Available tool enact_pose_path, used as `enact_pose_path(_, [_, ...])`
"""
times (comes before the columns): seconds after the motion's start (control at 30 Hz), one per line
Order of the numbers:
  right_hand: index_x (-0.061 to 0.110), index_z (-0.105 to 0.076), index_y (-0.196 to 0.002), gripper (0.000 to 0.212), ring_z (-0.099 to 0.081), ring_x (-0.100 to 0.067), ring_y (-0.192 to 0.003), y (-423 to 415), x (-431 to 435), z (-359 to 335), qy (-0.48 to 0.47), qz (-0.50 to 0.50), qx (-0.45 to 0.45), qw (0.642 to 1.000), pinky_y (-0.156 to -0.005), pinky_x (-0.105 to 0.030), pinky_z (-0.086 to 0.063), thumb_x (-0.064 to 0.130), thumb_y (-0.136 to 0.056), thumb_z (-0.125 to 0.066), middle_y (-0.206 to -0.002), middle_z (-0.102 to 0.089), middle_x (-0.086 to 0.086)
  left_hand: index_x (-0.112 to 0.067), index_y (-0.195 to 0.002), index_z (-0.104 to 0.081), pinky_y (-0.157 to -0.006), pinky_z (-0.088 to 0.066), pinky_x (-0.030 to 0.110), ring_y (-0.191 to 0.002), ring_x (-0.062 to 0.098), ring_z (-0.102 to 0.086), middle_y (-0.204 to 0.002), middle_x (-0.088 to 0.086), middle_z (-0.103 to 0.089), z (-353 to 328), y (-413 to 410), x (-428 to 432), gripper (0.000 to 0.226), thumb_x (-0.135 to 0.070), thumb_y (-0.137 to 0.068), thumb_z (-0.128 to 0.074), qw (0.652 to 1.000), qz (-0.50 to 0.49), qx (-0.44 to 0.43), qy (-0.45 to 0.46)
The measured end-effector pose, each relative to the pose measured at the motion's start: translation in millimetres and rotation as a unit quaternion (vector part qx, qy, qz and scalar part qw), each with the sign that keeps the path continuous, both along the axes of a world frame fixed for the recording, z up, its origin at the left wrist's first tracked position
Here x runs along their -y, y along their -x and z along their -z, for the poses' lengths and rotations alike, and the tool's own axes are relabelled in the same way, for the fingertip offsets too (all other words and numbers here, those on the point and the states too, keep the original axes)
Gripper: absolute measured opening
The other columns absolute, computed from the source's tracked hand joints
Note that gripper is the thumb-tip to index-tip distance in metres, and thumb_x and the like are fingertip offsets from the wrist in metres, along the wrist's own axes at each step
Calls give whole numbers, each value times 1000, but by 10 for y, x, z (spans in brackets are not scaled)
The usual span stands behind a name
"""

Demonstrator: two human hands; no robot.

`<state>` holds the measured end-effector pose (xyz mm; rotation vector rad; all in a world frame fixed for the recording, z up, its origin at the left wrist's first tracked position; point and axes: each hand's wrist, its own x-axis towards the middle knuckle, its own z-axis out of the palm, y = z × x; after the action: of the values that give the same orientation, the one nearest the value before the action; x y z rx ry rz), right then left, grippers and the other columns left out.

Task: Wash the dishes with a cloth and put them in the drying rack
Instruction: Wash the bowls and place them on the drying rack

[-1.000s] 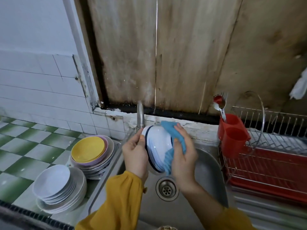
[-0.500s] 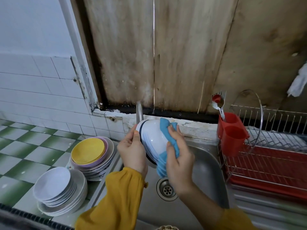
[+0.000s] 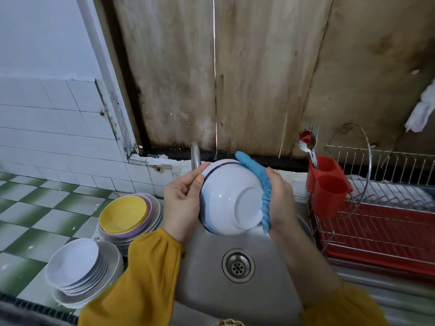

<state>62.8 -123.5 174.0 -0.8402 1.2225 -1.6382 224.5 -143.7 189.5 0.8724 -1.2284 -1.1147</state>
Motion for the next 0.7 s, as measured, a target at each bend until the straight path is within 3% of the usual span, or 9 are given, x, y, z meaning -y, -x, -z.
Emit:
enact_pose_path(0.07, [21,-70,-107,33,-62,-10,-85,-77,-93,-51,28,58,-127,990,-68,-18,-47,38,-97,-43,-102,-72,4,-11,-118,-64,-88,-53,17,-92,-3,-66,-103,-7,-72,-12,12,-35,28,-1,-98,-48,999,-4,29,21])
enact_pose_path(0.17, [24,-67,-118,38,-51,0,-119,-258,-205,-36,73,87,-321,940,-97,-18,-38,37,-93,-41,-121,-63,15,-14,-119,-60,-83,-49,9,-90,-11,-64,-104,-7,-69,36,107,-143,32,5,-96,-50,997,19,63,40])
enact_pose_path(0.2, [23,-67,-117,37,-50,-2,-121,-271,-197,17,58,80,-339,935,-98,-20,-38,37,-94,-41,-120,-62,14,-16,-116,-62,-81,-48,9,-90,-11,-64,-101,-10,-70,59,128,-166,33,7,-95,-50,997,15,63,38])
enact_pose_path(0.3, [17,-66,-84,27,-57,-17,-83,-148,-87,2,-81,93,-218,968,-72,-31,-42,28,-99,-47,-86,-64,-2,-21,-93,-72,-75,-51,11,-84,-5,-67,-83,-19,-73,89,112,-165,34,7,-95,-52,998,6,52,26])
enact_pose_path(0.37, [11,-63,-79,26,-51,-19,-75,-56,-55,-66,-146,99,-149,973,-68,-31,-39,23,-98,-49,-83,-59,-9,-22,-96,-70,-73,-50,9,-81,-7,-67,-79,-23,-72,60,97,-150,34,6,-96,-51,998,3,51,29])
enact_pose_path(0.47, [15,-64,-96,20,-53,-10,-78,-229,-160,-102,-48,123,-246,960,-66,-15,-39,22,-100,-46,-86,-61,2,-21,-112,-64,-79,-49,8,-87,-12,-65,-91,-22,-69,30,135,-151,33,5,-96,-50,998,-11,56,42])
enact_pose_path(0.57, [20,-66,-108,29,-53,-1,-100,-428,-280,-64,90,172,-346,918,-85,-10,-37,27,-91,-43,-103,-60,15,-22,-111,-63,-78,-48,7,-86,-13,-64,-88,-26,-68,12,136,-158,35,6,-96,-50,997,-16,56,47])
enact_pose_path(0.63, [22,-66,-92,20,-56,-5,-90,-343,-195,-38,50,151,-285,945,-78,-13,-42,26,-92,-46,-91,-62,14,-22,-111,-64,-77,-49,8,-84,-13,-64,-85,-26,-68,13,110,-167,34,5,-96,-50,997,-19,54,44])
enact_pose_path(0.7, [16,-62,-77,22,-55,-17,-77,-204,-99,-36,-37,123,-173,976,-69,-29,-42,21,-94,-49,-76,-60,3,-23,-110,-65,-81,-51,10,-88,-9,-65,-92,-17,-71,39,108,-175,33,4,-95,-52,997,-36,59,47])
